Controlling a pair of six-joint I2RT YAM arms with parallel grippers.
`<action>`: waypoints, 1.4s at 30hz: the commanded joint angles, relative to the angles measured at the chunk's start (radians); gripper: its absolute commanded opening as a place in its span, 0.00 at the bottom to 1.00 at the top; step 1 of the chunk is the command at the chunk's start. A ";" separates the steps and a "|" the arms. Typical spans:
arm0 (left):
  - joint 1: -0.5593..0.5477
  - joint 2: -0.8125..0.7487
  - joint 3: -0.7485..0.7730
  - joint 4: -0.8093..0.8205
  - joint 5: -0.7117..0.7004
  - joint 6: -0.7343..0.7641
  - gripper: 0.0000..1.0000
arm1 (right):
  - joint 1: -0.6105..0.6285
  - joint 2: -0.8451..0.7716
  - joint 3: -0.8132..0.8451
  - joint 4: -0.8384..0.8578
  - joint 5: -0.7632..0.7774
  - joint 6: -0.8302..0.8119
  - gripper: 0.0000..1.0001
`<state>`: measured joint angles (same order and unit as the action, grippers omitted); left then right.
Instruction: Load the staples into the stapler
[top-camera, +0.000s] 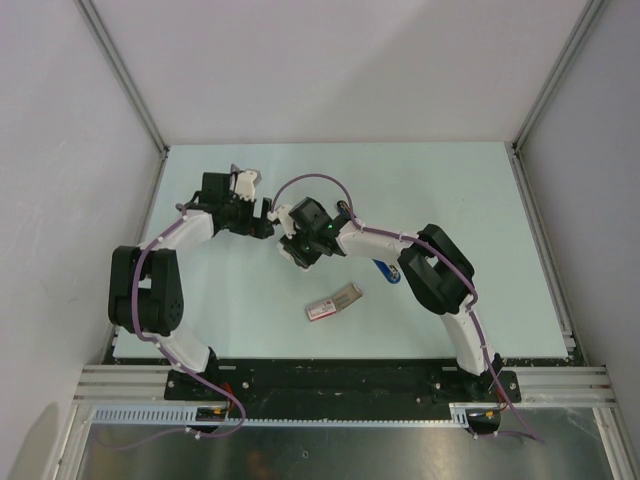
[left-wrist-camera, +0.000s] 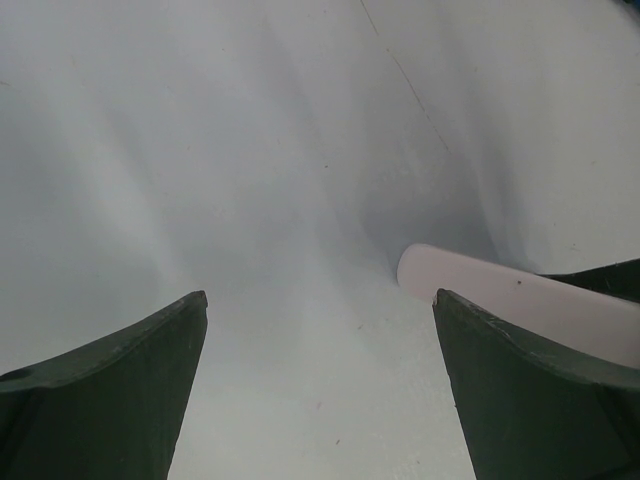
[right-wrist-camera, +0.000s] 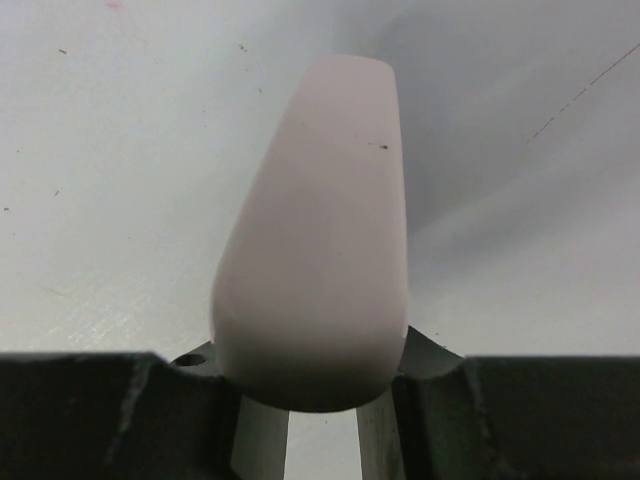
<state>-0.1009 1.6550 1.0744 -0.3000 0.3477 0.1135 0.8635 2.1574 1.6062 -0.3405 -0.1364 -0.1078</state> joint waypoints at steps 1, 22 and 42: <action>-0.002 -0.054 -0.015 0.016 0.023 0.012 1.00 | -0.006 0.001 0.043 0.007 -0.007 -0.004 0.31; 0.282 -0.560 -0.175 -0.141 0.272 0.212 0.99 | 0.013 -0.014 0.043 0.002 -0.010 -0.019 0.35; 0.285 -0.736 -0.337 -0.200 0.343 0.393 0.99 | 0.058 -0.029 0.075 -0.028 0.050 -0.076 0.42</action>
<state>0.1791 0.9024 0.7475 -0.5003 0.6327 0.4637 0.9192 2.1574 1.6314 -0.3668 -0.1093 -0.1593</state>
